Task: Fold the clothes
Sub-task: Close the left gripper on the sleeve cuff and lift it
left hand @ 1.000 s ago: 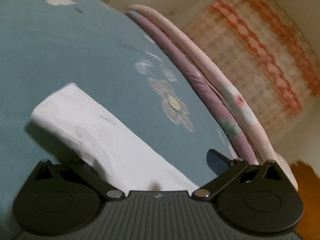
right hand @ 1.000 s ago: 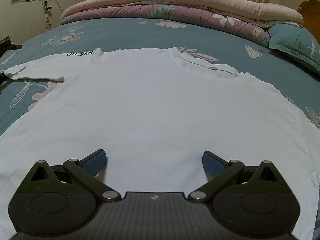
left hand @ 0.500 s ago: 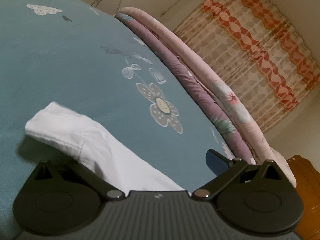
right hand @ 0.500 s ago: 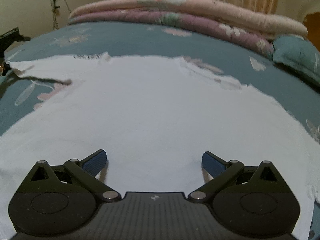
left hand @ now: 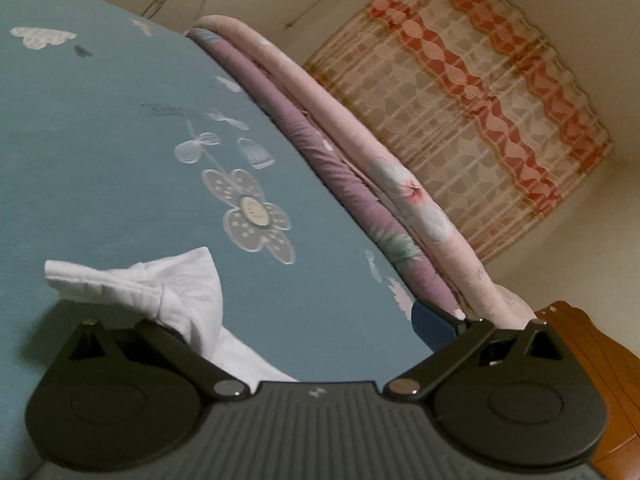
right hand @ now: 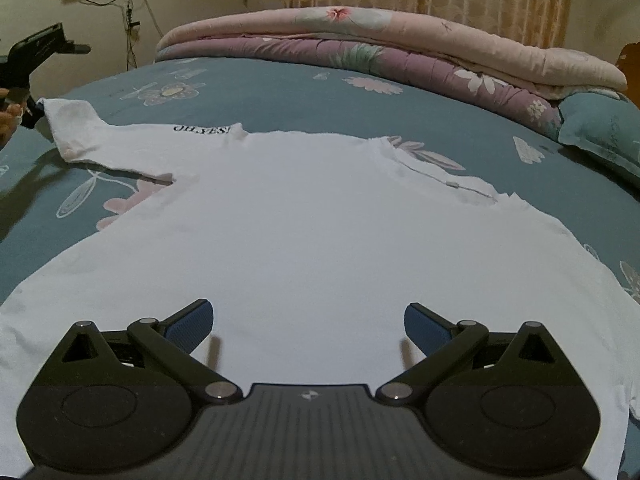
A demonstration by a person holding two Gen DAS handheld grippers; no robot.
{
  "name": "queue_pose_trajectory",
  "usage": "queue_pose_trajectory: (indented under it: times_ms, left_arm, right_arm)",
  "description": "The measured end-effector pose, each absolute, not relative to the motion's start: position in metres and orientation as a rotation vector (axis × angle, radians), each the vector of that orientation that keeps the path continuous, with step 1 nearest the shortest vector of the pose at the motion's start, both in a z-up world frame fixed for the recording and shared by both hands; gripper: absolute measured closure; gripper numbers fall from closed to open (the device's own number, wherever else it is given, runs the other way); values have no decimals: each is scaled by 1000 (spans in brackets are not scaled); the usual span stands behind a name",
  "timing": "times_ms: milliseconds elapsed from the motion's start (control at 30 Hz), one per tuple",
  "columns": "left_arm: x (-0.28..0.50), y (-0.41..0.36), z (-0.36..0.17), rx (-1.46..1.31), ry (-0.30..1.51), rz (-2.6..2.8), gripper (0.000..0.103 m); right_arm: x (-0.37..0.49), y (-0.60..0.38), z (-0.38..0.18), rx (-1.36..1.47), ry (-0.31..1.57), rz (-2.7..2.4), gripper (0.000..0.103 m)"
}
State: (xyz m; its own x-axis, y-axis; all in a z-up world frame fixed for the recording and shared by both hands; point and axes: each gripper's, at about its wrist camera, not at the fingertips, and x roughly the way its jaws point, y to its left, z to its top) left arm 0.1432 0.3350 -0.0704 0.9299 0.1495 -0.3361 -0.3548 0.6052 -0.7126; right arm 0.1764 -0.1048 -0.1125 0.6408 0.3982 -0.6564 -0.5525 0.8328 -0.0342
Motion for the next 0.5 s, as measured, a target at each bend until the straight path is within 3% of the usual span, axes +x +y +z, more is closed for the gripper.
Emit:
queue_pose_trajectory:
  times_ms: [500]
  left_arm:
    - [190, 266, -12, -805, 308, 135, 2]
  right_arm:
    - [177, -112, -117, -216, 703, 537, 0]
